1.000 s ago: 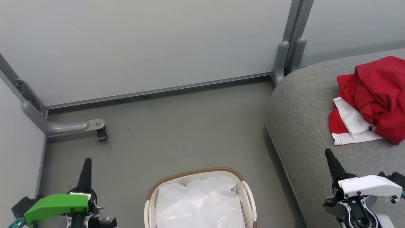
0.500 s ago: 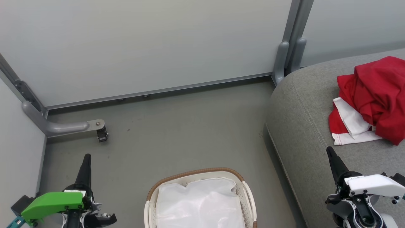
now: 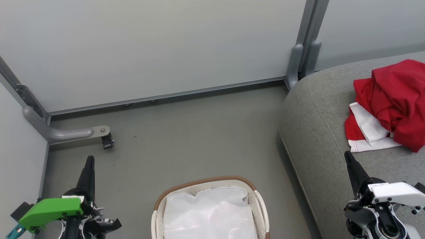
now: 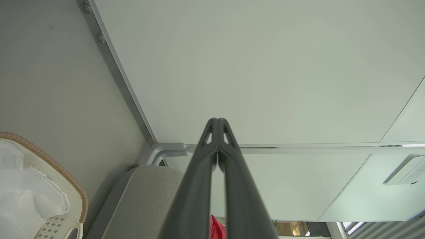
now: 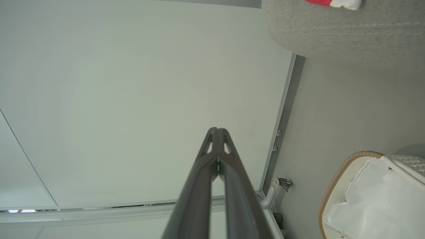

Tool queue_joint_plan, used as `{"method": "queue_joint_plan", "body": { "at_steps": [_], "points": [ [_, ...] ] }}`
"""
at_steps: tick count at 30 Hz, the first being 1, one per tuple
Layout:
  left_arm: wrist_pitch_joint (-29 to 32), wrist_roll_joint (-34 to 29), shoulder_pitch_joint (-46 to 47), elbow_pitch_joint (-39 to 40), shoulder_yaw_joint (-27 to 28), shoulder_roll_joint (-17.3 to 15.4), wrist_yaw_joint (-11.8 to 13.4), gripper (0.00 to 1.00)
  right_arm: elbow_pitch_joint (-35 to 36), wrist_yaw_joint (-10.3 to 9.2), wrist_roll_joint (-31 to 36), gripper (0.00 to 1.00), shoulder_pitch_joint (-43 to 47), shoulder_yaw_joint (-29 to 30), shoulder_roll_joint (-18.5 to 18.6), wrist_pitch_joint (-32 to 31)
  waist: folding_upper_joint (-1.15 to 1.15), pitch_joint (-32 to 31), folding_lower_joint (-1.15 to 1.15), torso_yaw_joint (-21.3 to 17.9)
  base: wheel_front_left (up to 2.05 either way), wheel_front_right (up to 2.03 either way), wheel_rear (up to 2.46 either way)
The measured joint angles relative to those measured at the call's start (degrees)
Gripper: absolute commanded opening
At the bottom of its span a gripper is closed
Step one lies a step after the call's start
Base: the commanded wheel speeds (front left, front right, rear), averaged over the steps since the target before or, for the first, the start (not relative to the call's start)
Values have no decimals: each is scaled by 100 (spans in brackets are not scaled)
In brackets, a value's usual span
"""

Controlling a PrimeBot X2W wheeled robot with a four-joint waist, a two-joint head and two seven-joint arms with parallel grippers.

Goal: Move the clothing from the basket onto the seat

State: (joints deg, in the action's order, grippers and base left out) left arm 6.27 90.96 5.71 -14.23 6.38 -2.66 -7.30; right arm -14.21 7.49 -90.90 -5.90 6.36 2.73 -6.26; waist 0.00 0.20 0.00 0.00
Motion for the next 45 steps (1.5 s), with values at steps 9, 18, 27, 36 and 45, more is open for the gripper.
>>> {"method": "queue_joint_plan", "body": {
  "at_steps": [9,18,27,36,45],
  "points": [
    [24,135,18,16,13,0,-7,0,14,0,-140,0,-4,21,0,-35,0,-3,0,0,0,0,0],
    [24,135,18,16,13,0,-7,0,15,0,-140,0,-4,21,0,-35,0,-3,0,0,0,0,0],
    [24,135,18,16,13,0,-8,0,15,0,-140,0,-4,21,0,-35,0,-3,0,0,0,0,0],
    [24,135,18,16,13,0,-8,0,15,0,-140,0,-5,21,0,-35,0,-3,0,0,0,0,0],
    [24,135,18,18,13,0,-8,0,16,0,-140,0,-5,21,0,-35,0,-3,0,0,0,0,0]
  ]
}}
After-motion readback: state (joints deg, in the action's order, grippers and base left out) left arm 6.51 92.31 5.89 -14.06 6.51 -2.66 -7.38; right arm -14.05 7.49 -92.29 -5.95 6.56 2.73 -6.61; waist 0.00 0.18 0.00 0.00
